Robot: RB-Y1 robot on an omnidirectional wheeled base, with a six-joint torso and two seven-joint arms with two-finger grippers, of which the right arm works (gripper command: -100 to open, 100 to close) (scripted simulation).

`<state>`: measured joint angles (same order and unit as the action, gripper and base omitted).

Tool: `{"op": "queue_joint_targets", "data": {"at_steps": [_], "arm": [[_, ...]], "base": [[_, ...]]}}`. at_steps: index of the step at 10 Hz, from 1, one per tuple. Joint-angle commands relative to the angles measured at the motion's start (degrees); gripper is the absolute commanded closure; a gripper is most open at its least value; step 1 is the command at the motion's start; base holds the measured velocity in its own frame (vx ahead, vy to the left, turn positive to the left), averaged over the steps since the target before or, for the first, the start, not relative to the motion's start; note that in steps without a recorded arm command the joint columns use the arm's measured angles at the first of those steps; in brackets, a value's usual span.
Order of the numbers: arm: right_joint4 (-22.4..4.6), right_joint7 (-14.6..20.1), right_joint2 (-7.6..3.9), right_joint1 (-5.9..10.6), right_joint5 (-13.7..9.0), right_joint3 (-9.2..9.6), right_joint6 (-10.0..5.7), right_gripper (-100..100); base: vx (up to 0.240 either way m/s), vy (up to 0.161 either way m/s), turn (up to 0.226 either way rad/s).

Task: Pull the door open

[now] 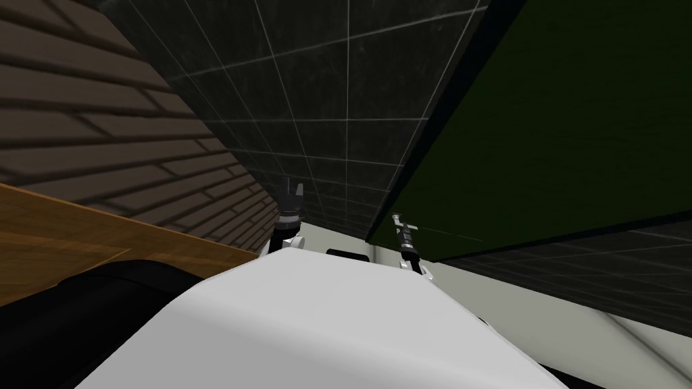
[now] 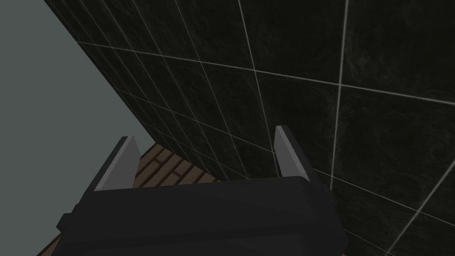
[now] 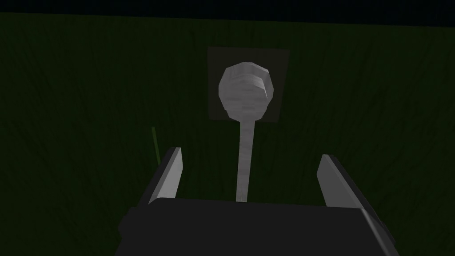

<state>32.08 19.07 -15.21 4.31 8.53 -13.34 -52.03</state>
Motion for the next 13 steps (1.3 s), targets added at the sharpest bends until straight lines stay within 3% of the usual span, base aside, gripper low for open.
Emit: {"op": "queue_joint_targets", "data": {"at_steps": [1, 2, 3, 8, 12, 13], "arm": [[-0.7, 0.5, -0.92, -0.41, -0.5, -0.56, -0.72, -100], [0.3, 0.2, -0.32, -0.45, -0.3, -0.33, 0.01, -100], [0.3, 0.2, -0.32, -0.45, -0.3, -0.33, 0.01, 100], [0.3, 0.2, -0.32, -0.45, -0.3, -0.33, 0.01, 100], [0.0, 3.1, -2.17, -2.59, 1.3, 0.96, -3.22, 100], [0.0, 3.1, -2.17, -2.59, 1.3, 0.96, -3.22, 100]], "base": [[0.204, 0.004, 0.086], [0.094, 0.004, 0.013], [-0.013, -0.001, -0.01], [-0.018, -0.001, 0.001], [-0.146, -0.048, 0.13], [-0.148, -0.036, 0.037]]}}
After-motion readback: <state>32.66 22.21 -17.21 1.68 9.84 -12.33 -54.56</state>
